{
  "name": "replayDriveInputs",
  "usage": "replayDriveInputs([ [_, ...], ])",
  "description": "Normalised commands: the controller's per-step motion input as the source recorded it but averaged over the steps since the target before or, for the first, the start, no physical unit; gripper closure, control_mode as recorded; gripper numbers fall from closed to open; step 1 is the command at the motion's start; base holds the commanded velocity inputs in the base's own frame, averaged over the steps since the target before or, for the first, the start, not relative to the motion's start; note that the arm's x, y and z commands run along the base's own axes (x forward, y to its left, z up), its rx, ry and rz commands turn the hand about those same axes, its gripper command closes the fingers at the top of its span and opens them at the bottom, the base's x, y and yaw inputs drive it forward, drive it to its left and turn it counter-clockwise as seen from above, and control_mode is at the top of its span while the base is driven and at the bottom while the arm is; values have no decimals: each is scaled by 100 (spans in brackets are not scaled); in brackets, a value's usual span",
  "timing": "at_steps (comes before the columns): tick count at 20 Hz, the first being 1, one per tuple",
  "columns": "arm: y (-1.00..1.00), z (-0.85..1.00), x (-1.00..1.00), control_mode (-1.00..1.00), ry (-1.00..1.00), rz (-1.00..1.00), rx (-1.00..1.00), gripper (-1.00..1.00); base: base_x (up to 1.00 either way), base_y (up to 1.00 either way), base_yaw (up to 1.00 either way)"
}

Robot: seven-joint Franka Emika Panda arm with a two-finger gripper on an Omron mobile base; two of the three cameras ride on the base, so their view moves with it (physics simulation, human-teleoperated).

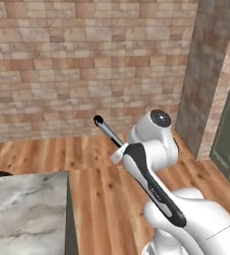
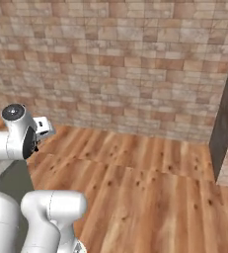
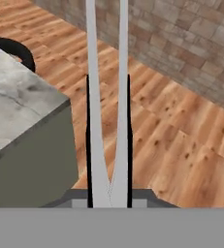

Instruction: Take the tongs from the drawer on the left and place them on the dining counter next to the tray containing the kebab skewer.

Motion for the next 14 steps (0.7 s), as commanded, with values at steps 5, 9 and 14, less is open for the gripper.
replayDriveInputs([
  [5,0,0,0,100,0,0,0,100,100,0,34],
  [9,0,0,0,100,0,0,0,100,100,-1,53],
  [14,0,0,0,100,0,0,0,100,100,-3,61],
])
